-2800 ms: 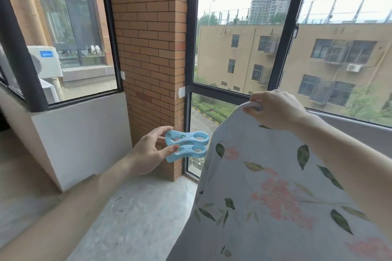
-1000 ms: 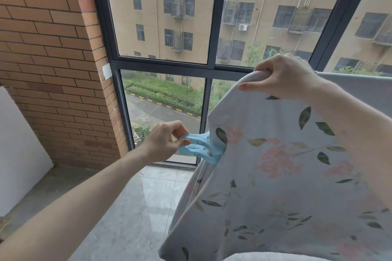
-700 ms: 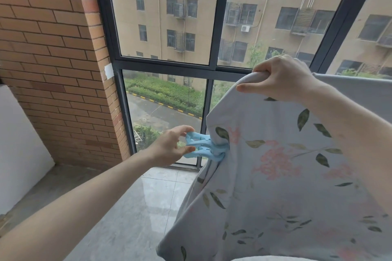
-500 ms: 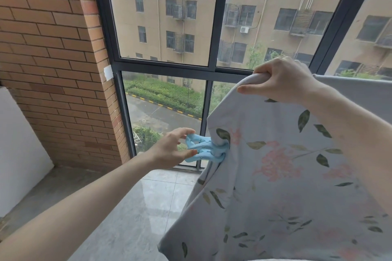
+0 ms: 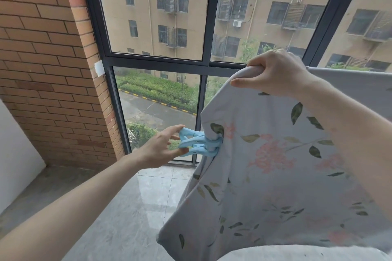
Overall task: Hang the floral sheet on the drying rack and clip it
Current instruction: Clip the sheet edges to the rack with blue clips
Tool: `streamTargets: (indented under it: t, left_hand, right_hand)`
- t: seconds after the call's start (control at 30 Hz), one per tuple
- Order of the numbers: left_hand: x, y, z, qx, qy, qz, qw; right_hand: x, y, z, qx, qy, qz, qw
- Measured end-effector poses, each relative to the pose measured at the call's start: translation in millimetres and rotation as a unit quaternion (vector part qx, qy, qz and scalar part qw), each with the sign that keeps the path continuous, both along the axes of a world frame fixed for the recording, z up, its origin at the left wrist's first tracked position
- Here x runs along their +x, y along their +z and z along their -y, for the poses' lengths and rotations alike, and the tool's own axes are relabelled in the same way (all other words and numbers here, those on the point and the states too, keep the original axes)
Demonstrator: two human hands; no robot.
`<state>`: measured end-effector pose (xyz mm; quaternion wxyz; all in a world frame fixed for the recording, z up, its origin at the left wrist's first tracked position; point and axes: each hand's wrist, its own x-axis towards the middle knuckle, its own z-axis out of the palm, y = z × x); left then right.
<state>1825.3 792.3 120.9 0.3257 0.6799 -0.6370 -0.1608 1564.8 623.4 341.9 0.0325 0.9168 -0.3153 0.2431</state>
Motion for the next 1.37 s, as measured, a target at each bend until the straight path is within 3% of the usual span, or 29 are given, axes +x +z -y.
streamTargets:
  t: [0.37,0.6,0.67,0.83,0.93,1.0,1.07,1.2,1.3,1.37]
  left_hand:
    - [12,13,-7,-0.064,0.031,0.010,0.997]
    - [37,4,-58,-0.105,0.141,-0.025,0.984]
    - [39,2,-63,-0.098,0.145,-0.017,0.984]
    - [47,6,-79,-0.092,0.167,-0.028,0.981]
    - [50,4,-86,-0.090,0.171,-0.025,0.981]
    - [50,3,-91,-0.094,0.171,-0.026,0.980]
    - [53,3,-98,-0.098,0.176,-0.039,0.979]
    - [55,6,-103,-0.107,0.171,-0.045,0.978]
    - [60,7,-108,-0.107,0.185,-0.056,0.975]
    - [61,9,-108,-0.104,0.188,-0.058,0.975]
  right_hand:
    - [-1,0,-9,-0.005,0.000,-0.007,1.000]
    - [-5,1,-11,-0.002,0.002,-0.032,0.999]
    - [-2,5,-18,-0.005,0.009,-0.061,0.998]
    - [60,6,-52,-0.035,0.077,-0.235,0.968]
    - [93,-7,-56,-0.084,0.030,-0.347,0.934]
    - [104,-11,-49,-0.082,-0.008,-0.374,0.924]
    - [113,-7,-44,-0.036,-0.018,-0.371,0.928]
    - [110,20,-34,0.077,-0.011,-0.264,0.961]
    - [111,29,-21,0.067,-0.017,-0.129,0.989]
    - [114,21,-18,0.041,-0.024,-0.099,0.994]
